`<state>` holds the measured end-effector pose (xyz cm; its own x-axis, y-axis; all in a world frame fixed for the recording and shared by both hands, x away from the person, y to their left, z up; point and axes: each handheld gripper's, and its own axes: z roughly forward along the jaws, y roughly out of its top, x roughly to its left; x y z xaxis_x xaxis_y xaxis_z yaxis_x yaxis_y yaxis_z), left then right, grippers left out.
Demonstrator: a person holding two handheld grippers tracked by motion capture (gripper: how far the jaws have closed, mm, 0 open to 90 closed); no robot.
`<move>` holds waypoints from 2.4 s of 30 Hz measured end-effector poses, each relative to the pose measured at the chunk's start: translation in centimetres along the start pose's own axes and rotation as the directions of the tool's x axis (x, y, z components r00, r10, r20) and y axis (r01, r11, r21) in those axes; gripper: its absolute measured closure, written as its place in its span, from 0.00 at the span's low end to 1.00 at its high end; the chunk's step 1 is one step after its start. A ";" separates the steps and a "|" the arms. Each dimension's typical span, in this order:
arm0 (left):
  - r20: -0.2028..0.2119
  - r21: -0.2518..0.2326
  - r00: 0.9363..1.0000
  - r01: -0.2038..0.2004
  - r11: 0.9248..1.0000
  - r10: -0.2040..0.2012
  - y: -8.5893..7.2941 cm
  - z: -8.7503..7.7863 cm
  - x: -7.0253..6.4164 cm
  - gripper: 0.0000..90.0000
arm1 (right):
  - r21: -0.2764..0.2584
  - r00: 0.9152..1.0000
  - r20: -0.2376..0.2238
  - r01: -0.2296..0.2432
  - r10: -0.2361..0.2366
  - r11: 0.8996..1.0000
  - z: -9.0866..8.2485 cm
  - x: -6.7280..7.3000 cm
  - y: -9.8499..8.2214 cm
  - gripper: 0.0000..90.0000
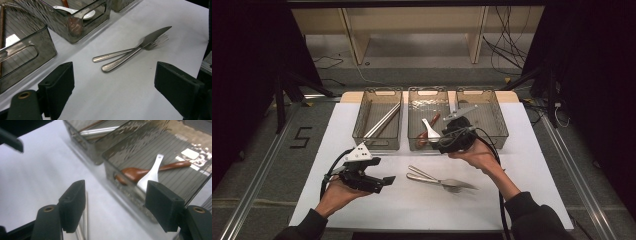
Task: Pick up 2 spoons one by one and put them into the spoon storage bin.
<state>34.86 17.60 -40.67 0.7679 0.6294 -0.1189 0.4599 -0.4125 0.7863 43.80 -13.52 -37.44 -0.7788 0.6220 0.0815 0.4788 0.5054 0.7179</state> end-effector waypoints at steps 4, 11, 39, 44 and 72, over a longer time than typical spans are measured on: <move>0.002 -0.002 1.000 0.003 1.000 -0.003 0.0 0.0 0.0 0.18 | 0.012 1.000 -0.016 0.005 -0.004 1.000 -0.2 0.4 -1.2 0.37; 0.003 -0.003 1.000 0.002 1.000 -0.002 0.0 0.0 0.0 0.18 | 0.052 0.999 -0.040 0.030 -0.028 0.998 0.2 1.0 -2.6 0.35; 0.007 0.000 1.000 0.002 1.000 -0.002 0.3 0.2 0.0 0.18 | 0.177 0.989 -0.078 0.138 -0.126 0.974 2.4 2.3 -4.3 0.32; 0.007 0.000 1.000 0.002 1.000 -0.002 0.2 0.2 0.0 0.18 | 0.192 0.987 -0.085 0.148 -0.134 0.970 2.6 2.5 -4.4 0.32; 0.012 0.000 1.000 0.003 1.000 -0.003 0.2 0.2 0.0 0.17 | 0.301 0.977 -0.106 0.208 -0.184 0.931 4.1 3.0 -5.0 0.32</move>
<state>35.07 17.36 -40.62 0.7718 0.6227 -0.1288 0.4624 -0.4105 0.7859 40.71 -11.73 -43.61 -0.8924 0.4508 0.0209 0.4052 0.7800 0.4769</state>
